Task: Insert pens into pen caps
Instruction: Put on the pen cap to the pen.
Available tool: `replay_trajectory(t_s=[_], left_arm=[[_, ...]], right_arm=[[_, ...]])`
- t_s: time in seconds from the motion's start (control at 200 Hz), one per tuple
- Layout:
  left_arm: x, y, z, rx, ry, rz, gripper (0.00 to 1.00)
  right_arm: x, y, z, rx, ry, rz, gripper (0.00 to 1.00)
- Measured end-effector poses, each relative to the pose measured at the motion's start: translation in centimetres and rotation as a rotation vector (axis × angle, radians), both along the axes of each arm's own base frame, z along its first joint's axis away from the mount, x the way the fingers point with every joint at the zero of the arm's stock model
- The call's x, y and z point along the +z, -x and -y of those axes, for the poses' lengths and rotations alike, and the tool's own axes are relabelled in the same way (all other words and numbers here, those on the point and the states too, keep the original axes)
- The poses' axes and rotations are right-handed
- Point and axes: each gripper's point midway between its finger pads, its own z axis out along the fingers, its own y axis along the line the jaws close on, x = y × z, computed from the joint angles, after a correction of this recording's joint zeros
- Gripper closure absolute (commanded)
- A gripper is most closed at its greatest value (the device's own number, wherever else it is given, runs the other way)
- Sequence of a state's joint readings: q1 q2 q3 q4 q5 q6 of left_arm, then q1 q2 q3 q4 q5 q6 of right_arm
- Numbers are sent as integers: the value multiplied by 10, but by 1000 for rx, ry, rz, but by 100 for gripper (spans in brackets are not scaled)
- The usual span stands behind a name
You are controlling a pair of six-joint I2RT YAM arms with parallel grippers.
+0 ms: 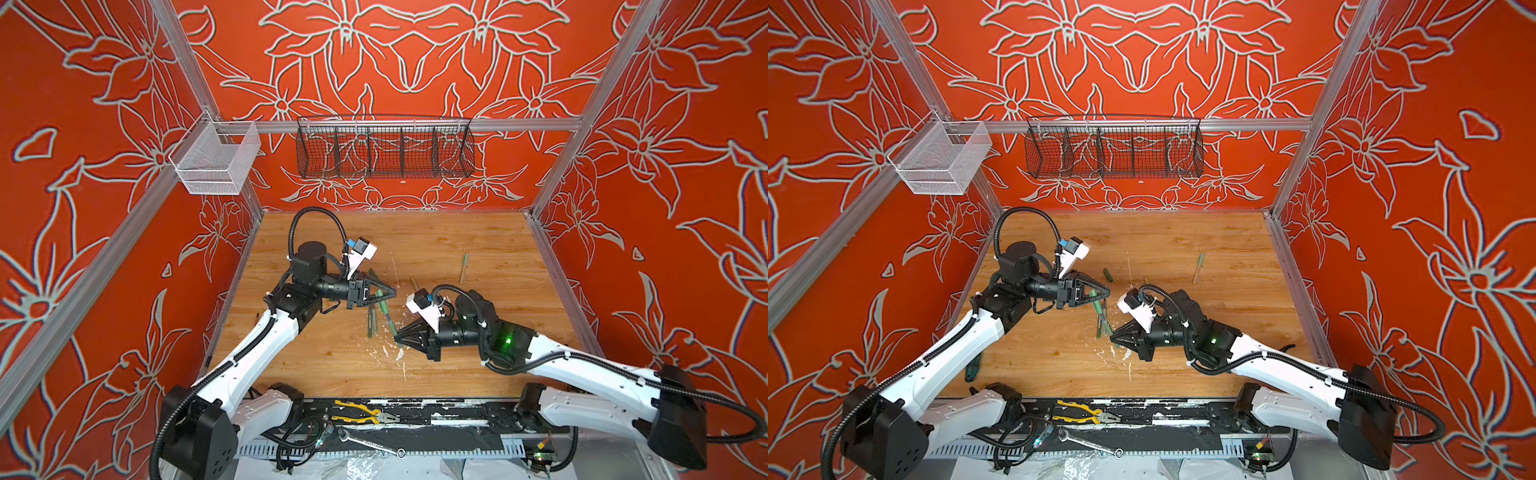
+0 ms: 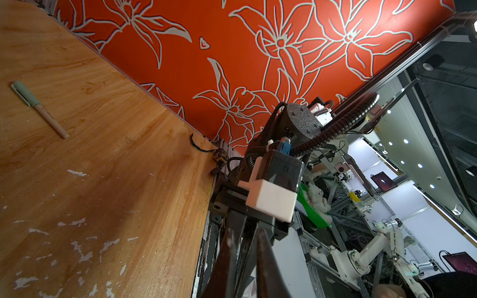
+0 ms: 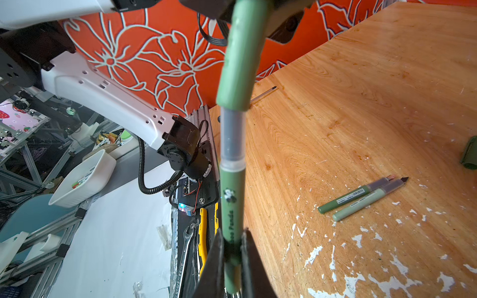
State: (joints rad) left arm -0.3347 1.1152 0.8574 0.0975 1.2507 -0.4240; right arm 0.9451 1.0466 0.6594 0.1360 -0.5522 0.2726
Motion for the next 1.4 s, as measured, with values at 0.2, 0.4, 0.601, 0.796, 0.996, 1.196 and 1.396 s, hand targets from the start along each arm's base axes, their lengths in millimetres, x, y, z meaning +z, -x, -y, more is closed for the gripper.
replay_trajectory(t_s=[0.2, 0.4, 0.601, 0.796, 0.996, 1.196, 1.396], left_arm=[[-2, 2, 7, 5, -17, 38, 100], [-7, 1, 11, 22, -49, 64, 100], [-10, 0, 15, 31, -85, 92, 85], [-24, 9, 21, -1, -120, 33, 17], [-14, 2, 2, 79, -86, 29, 3], [5, -2, -12, 141, -39, 77, 3], [0, -6, -11, 132, -33, 52, 18]], right_arm=[[-3, -2, 1, -15, 12, -3, 100], [-6, -4, 2, -37, 26, -9, 100], [-2, -10, 3, -70, 30, -7, 100], [24, -20, 0, -106, -22, 42, 100], [34, -23, -1, -112, -52, 62, 100], [35, -23, -1, -111, -54, 63, 100], [35, -23, -1, -114, -54, 62, 100]])
